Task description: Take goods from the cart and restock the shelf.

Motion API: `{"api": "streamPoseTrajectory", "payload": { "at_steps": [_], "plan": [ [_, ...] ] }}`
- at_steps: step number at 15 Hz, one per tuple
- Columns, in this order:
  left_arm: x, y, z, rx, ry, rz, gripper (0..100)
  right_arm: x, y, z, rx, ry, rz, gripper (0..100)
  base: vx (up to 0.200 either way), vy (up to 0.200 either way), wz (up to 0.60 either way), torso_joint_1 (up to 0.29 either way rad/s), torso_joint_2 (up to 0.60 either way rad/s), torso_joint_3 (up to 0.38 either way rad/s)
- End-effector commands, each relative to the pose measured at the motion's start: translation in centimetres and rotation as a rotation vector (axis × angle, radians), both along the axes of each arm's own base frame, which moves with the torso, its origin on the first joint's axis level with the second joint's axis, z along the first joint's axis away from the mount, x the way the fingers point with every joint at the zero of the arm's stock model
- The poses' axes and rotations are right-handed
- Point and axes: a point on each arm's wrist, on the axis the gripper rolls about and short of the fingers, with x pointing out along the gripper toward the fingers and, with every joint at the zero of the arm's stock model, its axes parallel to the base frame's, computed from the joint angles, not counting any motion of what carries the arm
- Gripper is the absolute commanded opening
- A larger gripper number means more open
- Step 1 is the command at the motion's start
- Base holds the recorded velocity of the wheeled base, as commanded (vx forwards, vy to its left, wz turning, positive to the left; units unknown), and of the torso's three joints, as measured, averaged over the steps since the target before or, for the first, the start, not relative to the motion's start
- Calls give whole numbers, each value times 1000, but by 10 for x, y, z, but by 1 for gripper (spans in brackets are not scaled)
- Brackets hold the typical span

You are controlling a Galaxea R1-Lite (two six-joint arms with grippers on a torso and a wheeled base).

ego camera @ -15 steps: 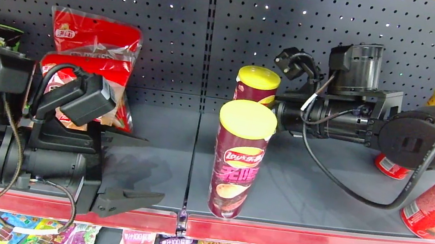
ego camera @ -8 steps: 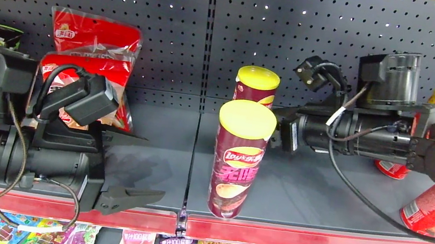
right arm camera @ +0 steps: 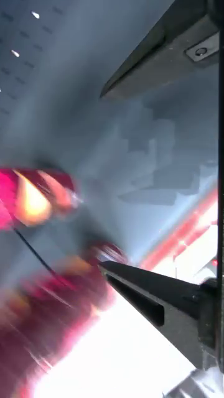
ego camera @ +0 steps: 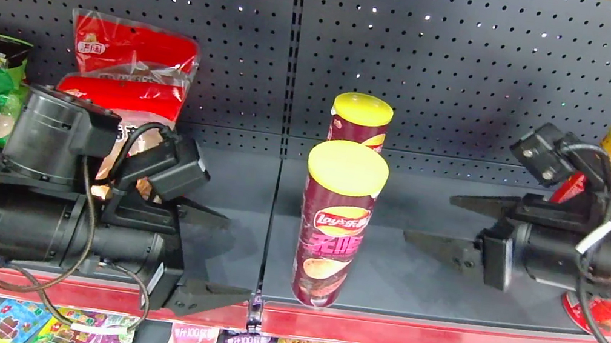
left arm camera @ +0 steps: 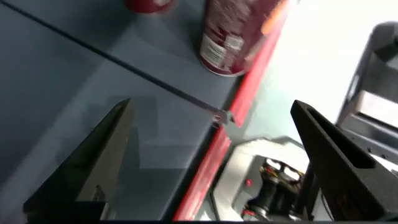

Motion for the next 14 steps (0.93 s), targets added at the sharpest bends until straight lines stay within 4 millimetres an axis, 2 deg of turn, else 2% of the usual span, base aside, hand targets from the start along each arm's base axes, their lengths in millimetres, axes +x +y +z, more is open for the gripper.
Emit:
{"api": "streamPoseTrajectory", "payload": {
  "at_steps": [1, 3, 5, 9, 14],
  "plan": [
    [16, -14, -18, 37, 34, -16, 100, -58, -25, 3, 44, -63, 50, 100, 0, 0, 0, 0, 0, 0],
    [30, -22, -28, 30, 8, 0, 100, -79, -37, 4, 66, -102, 52, 100, 0, 0, 0, 0, 0, 0],
    [39, -27, -32, 26, 2, -1, 100, -88, -43, 7, 88, -120, 43, 100, 0, 0, 0, 0, 0, 0],
    [52, -38, -31, 20, -9, -9, 100, -90, -46, 10, 116, -120, 21, 100, 0, 0, 0, 0, 0, 0],
    [57, -42, -33, 21, -9, -12, 100, -90, -46, 10, 119, -113, 19, 100, 0, 0, 0, 0, 0, 0]
  ]
}}
